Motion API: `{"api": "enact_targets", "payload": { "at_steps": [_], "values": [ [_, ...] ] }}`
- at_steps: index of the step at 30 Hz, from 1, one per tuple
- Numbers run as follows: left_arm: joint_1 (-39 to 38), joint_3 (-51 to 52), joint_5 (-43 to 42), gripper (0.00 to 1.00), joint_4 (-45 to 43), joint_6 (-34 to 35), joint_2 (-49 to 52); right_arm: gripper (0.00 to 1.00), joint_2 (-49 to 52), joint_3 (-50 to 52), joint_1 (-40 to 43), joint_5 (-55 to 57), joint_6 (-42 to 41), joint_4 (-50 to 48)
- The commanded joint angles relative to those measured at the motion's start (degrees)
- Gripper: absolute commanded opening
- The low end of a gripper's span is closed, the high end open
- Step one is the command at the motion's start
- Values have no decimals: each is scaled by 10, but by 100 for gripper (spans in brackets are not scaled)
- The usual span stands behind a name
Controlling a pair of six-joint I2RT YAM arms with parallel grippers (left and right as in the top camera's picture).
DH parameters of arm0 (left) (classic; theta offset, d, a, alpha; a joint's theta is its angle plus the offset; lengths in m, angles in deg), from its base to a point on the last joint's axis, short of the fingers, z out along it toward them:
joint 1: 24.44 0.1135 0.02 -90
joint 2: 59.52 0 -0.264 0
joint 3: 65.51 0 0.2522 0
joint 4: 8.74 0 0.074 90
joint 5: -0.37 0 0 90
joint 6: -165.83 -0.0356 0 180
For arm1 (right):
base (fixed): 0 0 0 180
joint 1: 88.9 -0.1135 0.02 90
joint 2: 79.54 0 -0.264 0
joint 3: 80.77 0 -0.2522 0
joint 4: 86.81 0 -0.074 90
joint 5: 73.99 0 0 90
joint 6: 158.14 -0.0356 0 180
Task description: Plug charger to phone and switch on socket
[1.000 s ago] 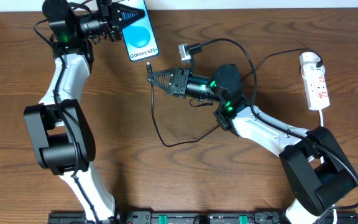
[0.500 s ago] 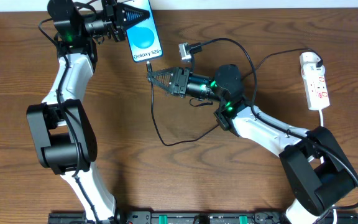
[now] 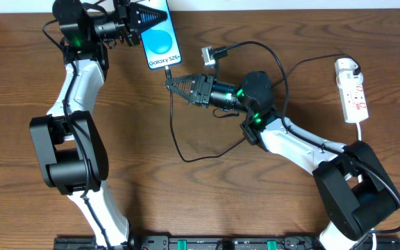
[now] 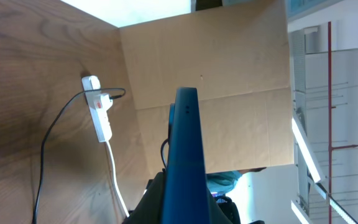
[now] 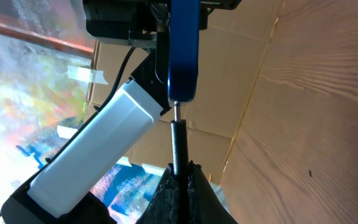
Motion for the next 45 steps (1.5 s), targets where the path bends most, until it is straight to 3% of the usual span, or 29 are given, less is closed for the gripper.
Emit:
{"api": "enact_targets", "payload": {
  "at_steps": [1, 45],
  "values": [
    [0, -3, -11, 8, -6, 1, -16, 1, 0, -2, 4, 6, -4, -3],
    [-24, -3, -11, 7, -40, 1, -16, 1, 0, -2, 23, 33, -17, 3]
  ]
}}
